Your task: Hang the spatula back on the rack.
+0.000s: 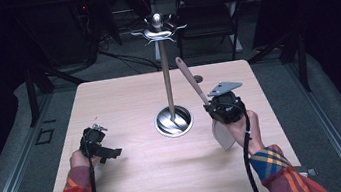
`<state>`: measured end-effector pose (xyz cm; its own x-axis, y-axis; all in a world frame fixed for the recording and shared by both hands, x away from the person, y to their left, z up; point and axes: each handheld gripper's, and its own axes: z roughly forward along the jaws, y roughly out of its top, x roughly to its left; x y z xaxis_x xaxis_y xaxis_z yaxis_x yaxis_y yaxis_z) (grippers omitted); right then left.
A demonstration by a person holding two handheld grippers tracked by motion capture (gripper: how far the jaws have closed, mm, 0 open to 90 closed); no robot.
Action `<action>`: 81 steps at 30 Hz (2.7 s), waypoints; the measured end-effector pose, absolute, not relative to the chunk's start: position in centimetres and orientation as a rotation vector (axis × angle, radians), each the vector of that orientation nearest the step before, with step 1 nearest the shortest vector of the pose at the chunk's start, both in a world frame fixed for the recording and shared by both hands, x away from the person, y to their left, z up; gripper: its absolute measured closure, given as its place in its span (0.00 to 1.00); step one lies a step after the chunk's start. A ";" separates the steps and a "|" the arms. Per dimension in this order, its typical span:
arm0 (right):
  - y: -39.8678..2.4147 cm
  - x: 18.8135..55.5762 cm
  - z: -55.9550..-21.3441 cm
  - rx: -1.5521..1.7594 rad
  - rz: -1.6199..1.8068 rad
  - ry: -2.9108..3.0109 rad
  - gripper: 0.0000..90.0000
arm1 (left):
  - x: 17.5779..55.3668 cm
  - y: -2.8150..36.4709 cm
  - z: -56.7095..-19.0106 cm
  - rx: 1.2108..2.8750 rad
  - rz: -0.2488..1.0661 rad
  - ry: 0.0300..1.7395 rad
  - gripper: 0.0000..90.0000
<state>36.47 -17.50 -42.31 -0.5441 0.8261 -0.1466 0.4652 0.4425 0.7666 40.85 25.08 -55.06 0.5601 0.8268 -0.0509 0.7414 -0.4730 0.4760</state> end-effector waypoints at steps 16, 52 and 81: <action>-17.9 36.5 -40.5 1.081 0.992 2.187 0.87 | 40.9 25.0 -55.1 2.352 0.255 1.270 0.01; -17.2 35.4 -37.6 1.007 1.119 2.045 0.87 | 40.9 25.0 -55.3 2.364 0.246 1.267 0.01; -16.1 36.1 -37.7 0.992 1.091 2.113 0.87 | 40.8 24.9 -55.3 2.368 0.245 1.263 0.01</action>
